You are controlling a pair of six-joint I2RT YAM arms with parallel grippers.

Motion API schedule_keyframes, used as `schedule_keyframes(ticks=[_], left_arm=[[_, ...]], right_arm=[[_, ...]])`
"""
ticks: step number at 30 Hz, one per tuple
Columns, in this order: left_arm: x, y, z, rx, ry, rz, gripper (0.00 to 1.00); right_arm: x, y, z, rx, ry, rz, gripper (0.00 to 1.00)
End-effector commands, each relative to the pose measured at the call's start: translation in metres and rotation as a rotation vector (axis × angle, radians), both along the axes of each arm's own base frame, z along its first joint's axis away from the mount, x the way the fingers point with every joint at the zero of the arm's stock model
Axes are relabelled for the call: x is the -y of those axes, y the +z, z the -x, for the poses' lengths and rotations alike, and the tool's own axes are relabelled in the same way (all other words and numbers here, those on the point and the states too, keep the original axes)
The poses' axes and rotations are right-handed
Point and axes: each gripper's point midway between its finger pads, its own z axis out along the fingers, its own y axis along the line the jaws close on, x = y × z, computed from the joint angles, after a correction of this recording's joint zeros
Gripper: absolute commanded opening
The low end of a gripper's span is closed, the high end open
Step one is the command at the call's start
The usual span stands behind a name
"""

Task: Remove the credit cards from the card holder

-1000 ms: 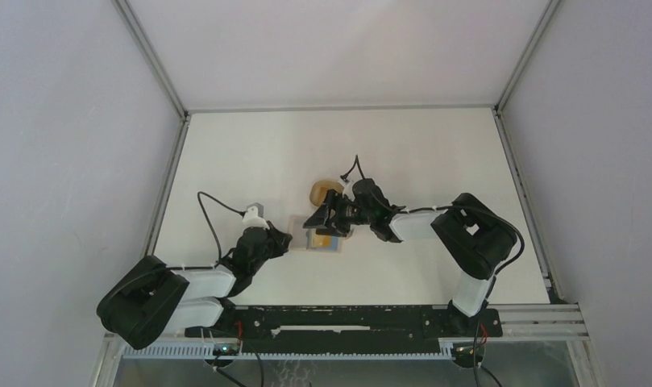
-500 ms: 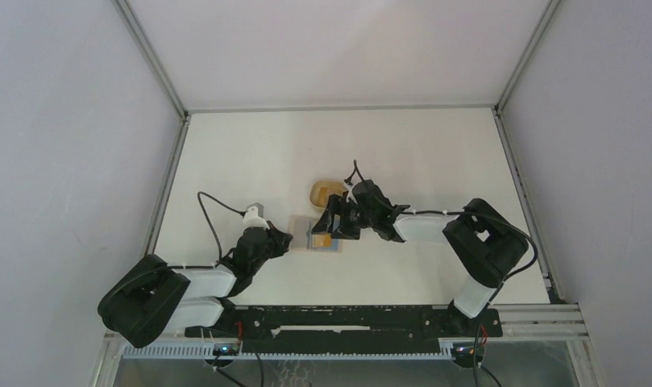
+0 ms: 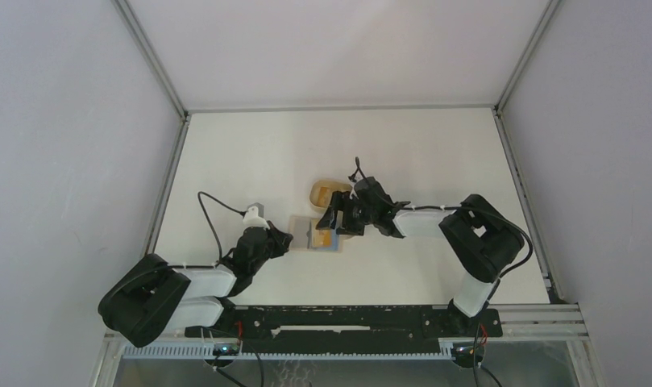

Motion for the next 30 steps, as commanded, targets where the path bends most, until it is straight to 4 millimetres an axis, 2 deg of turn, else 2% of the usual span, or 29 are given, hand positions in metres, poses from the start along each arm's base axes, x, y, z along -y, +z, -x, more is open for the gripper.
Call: schedule_keyframes(ticks=[1, 4, 6, 12, 14, 17, 22, 25, 30], left_arm=[[-0.015, -0.037, 0.028, -0.132, -0.019, -0.094, 0.0], [-0.015, -0.037, 0.028, -0.131, -0.022, -0.094, 0.0], [-0.015, -0.037, 0.028, -0.133, -0.021, -0.096, 0.0], [-0.017, -0.038, 0.028, -0.135, -0.012, -0.098, 0.0], [-0.017, -0.038, 0.028, -0.134, -0.012, -0.097, 0.0], [-0.017, -0.038, 0.029, -0.133, -0.012, -0.097, 0.0], [-0.019, -0.038, 0.03, -0.128, -0.01, -0.094, 0.0], [-0.02, -0.037, 0.031, -0.121, -0.005, -0.089, 0.0], [-0.023, -0.037, 0.034, -0.113, 0.004, -0.083, 0.0]], right_arm=[[-0.017, 0.011, -0.011, 0.047, 0.011, -0.038, 0.88], [-0.023, 0.015, -0.01, 0.051, 0.02, -0.03, 0.88], [-0.021, 0.02, -0.012, 0.072, 0.01, 0.039, 0.87], [0.006, 0.035, -0.024, 0.197, -0.08, 0.442, 0.89], [0.014, 0.041, -0.021, 0.236, -0.079, 0.583, 0.9], [0.007, 0.052, -0.022, 0.287, -0.053, 0.702, 0.91], [-0.01, 0.035, -0.017, 0.29, 0.033, 0.827, 0.95], [-0.019, 0.019, -0.011, 0.25, 0.074, 0.806, 0.98], [-0.02, -0.003, -0.009, 0.192, 0.085, 0.783, 0.99]])
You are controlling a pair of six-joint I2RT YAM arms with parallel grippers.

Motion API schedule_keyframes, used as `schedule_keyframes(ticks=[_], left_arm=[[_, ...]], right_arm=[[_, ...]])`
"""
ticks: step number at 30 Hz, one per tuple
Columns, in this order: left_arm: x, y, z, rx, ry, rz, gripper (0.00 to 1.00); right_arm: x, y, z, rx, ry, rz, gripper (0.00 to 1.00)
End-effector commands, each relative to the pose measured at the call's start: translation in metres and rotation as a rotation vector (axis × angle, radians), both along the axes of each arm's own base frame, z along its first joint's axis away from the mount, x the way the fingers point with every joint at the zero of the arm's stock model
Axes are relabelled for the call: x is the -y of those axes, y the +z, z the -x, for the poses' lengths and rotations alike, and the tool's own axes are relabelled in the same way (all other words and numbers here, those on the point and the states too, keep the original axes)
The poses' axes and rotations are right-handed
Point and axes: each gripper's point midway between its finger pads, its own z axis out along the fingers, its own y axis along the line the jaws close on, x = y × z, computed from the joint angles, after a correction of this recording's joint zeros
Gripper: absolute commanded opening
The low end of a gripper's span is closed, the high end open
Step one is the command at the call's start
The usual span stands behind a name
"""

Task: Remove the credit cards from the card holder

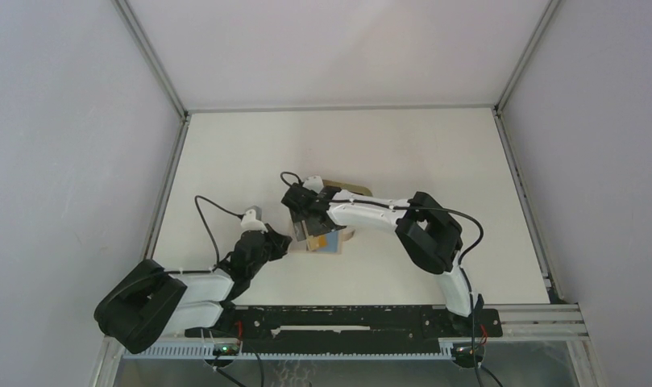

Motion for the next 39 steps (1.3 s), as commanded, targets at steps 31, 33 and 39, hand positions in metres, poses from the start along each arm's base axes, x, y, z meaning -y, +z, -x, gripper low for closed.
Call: schedule_keyframes(ticks=[31, 33, 39], left_arm=[[-0.016, -0.043, 0.026, -0.153, -0.007, -0.107, 0.0], [-0.016, -0.043, 0.026, -0.156, -0.008, -0.109, 0.0], [-0.015, -0.043, 0.025, -0.157, -0.009, -0.109, 0.0]], right_arm=[[-0.028, 0.002, 0.014, -0.001, 0.122, -0.083, 1.0], [-0.03, 0.002, 0.014, 0.0, 0.126, -0.092, 1.0], [-0.034, -0.006, 0.013, -0.012, 0.13, -0.087, 1.0]])
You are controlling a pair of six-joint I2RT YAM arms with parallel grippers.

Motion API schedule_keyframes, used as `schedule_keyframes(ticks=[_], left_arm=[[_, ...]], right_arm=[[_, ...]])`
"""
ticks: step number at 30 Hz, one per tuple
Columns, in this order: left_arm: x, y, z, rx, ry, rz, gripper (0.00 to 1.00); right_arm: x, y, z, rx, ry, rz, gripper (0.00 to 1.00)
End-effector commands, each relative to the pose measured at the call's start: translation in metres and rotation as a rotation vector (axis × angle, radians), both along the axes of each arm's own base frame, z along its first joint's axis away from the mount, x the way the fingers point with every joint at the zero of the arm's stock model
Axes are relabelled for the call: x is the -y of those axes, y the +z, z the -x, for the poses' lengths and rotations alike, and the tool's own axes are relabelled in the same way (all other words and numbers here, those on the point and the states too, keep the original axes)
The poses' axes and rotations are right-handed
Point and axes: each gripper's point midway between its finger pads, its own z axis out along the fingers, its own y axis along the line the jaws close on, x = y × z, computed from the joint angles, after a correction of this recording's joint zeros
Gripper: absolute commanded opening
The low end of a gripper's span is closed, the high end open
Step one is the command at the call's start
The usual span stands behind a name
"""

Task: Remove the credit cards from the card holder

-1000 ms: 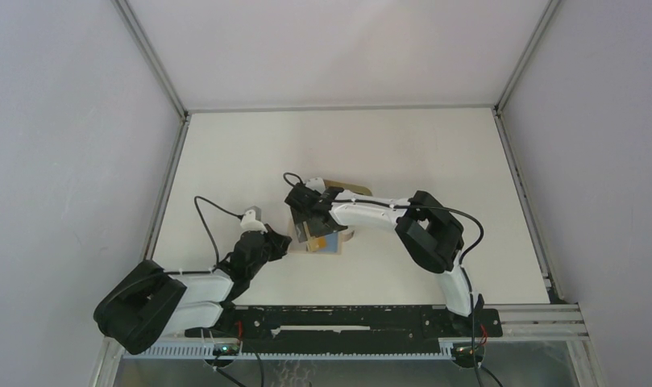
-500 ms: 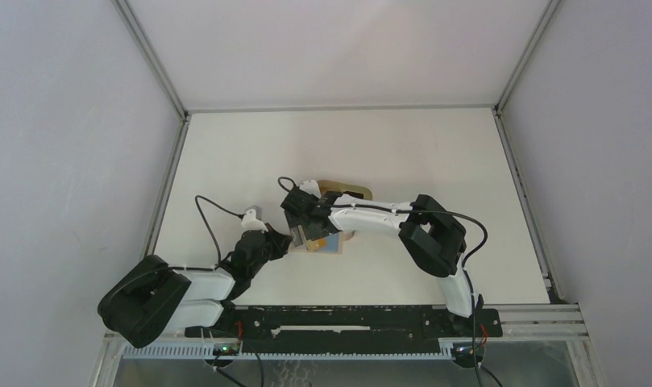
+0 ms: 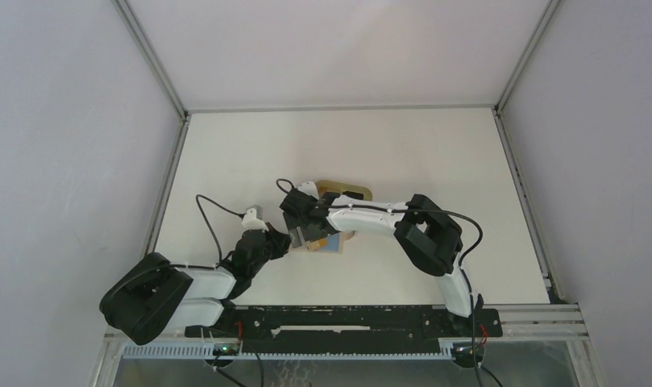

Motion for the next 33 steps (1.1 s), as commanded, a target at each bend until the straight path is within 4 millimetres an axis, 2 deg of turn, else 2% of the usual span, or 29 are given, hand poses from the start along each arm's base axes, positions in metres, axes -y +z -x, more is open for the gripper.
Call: schedule_keyframes(ticks=[1, 12, 20, 33], left_arm=[[-0.018, -0.042, 0.029, -0.161, -0.014, -0.122, 0.0], [-0.018, -0.042, 0.029, -0.161, -0.013, -0.122, 0.0], [-0.018, -0.042, 0.029, -0.162, -0.013, -0.123, 0.0], [-0.019, -0.043, 0.029, -0.162, -0.011, -0.122, 0.0]], right_arm=[[-0.016, 0.004, -0.008, 0.019, 0.019, -0.034, 1.0], [-0.009, -0.002, -0.019, 0.023, -0.005, -0.02, 0.97], [-0.003, -0.014, -0.011, -0.004, 0.007, 0.005, 0.86], [0.002, -0.018, -0.004, 0.006, 0.038, 0.035, 0.64]])
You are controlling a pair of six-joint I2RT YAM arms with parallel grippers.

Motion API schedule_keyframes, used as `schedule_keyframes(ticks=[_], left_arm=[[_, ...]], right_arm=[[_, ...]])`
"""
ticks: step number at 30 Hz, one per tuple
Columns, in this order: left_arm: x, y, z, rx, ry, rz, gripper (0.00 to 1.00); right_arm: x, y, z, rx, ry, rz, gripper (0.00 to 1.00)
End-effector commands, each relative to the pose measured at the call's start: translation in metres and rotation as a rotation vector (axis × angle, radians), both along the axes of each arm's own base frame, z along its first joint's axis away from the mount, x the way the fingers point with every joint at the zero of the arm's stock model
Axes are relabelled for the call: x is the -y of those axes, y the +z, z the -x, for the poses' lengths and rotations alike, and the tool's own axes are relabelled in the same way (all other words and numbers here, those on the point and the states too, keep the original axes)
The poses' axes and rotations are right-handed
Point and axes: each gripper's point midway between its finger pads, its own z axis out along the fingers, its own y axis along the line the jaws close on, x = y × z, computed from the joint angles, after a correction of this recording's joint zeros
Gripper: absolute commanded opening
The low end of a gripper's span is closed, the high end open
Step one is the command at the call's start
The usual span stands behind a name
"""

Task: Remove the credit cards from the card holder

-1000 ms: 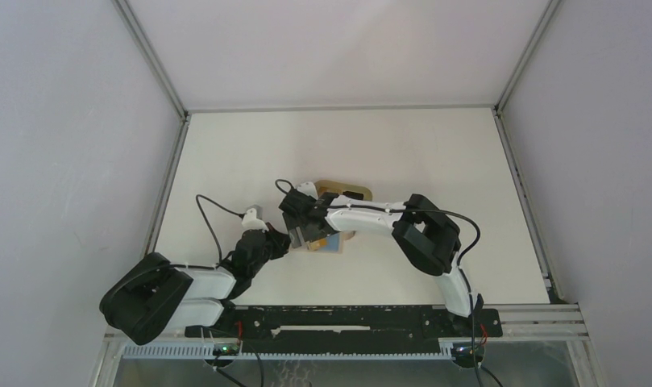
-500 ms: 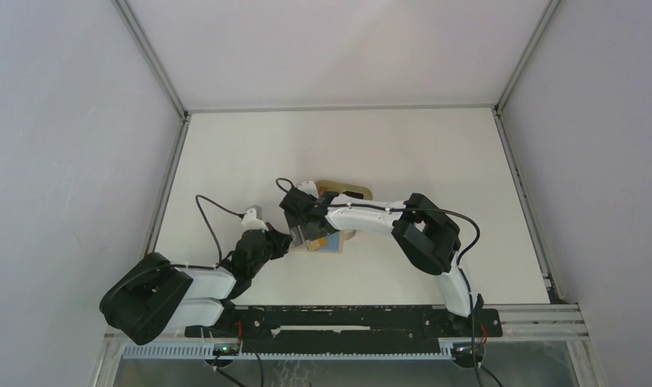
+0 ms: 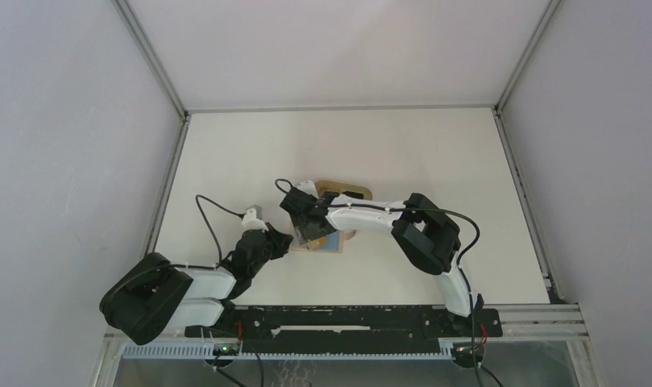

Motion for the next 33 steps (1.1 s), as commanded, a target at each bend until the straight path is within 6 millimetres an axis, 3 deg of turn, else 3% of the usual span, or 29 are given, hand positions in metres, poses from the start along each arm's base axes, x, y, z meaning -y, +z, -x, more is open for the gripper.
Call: schedule_keyframes(ticks=[1, 9, 22, 33], left_arm=[[-0.019, -0.043, 0.029, -0.159, -0.016, -0.126, 0.0], [-0.019, -0.042, 0.029, -0.16, -0.015, -0.126, 0.0], [-0.018, -0.043, 0.028, -0.163, -0.013, -0.128, 0.0], [-0.018, -0.044, 0.029, -0.165, -0.016, -0.129, 0.0]], right_arm=[[0.002, -0.01, 0.004, -0.003, 0.017, 0.023, 0.63], [0.008, -0.005, 0.001, 0.02, 0.014, 0.046, 0.6], [0.002, 0.051, -0.011, 0.079, -0.003, -0.08, 0.59], [0.002, 0.081, -0.014, 0.111, -0.035, -0.144, 0.58]])
